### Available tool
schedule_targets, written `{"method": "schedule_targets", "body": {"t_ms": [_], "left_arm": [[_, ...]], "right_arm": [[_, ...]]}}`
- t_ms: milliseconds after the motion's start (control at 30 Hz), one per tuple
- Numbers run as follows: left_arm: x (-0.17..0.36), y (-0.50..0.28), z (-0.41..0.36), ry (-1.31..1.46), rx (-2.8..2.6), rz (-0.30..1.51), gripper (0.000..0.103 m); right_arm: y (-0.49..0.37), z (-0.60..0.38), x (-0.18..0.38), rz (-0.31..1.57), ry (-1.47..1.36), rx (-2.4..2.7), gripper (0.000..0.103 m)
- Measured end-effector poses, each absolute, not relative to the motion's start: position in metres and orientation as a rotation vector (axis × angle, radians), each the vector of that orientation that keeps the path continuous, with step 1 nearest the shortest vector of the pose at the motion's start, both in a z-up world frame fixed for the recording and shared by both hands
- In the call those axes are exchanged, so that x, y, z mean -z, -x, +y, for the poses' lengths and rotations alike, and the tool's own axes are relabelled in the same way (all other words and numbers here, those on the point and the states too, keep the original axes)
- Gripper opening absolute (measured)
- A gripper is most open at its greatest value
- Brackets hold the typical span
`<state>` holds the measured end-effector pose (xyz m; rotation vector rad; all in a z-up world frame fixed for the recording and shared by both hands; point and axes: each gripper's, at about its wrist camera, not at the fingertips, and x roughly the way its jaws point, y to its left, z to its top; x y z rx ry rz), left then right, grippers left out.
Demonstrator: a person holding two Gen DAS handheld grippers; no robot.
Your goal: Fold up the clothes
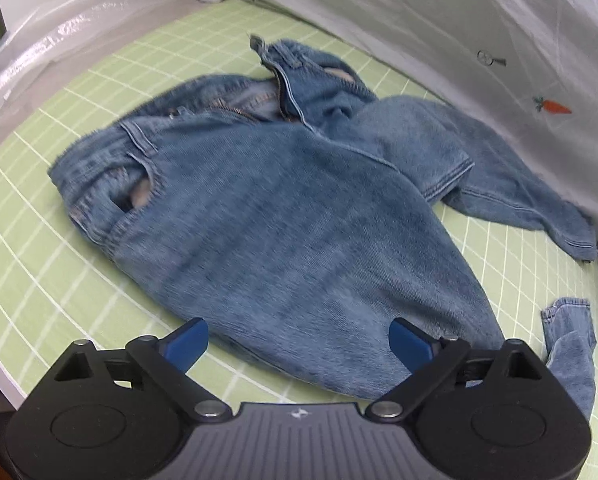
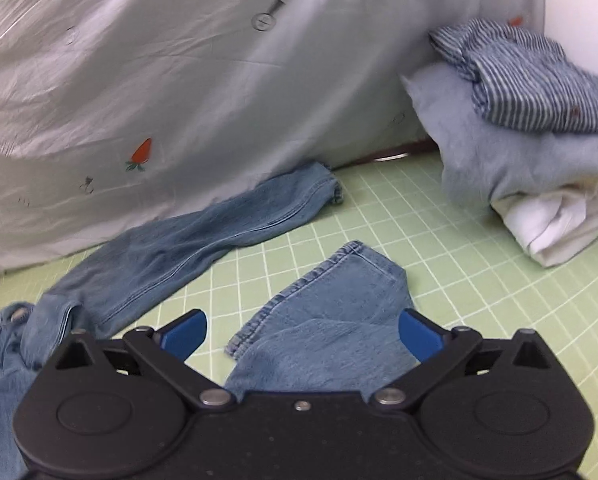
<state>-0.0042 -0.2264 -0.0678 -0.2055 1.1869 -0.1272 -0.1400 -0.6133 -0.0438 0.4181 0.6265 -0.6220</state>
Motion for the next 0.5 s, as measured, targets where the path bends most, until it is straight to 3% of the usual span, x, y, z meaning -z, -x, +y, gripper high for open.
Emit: {"method": "schedule_targets", "body": {"t_ms": [300,500], "left_arm": [[0.106,-0.030,-0.258,0.139,0.061,1.327,0.097],[0.121,-0.040,-0.271,0.073,0.033,1.384,0.097]], "right_arm": [[0.099,-0.713,0.101,0.841,-0.467,0.711,0.103],[0.068,-0.753,0.134,0.913,-0.490,0.689,0.095]]}}
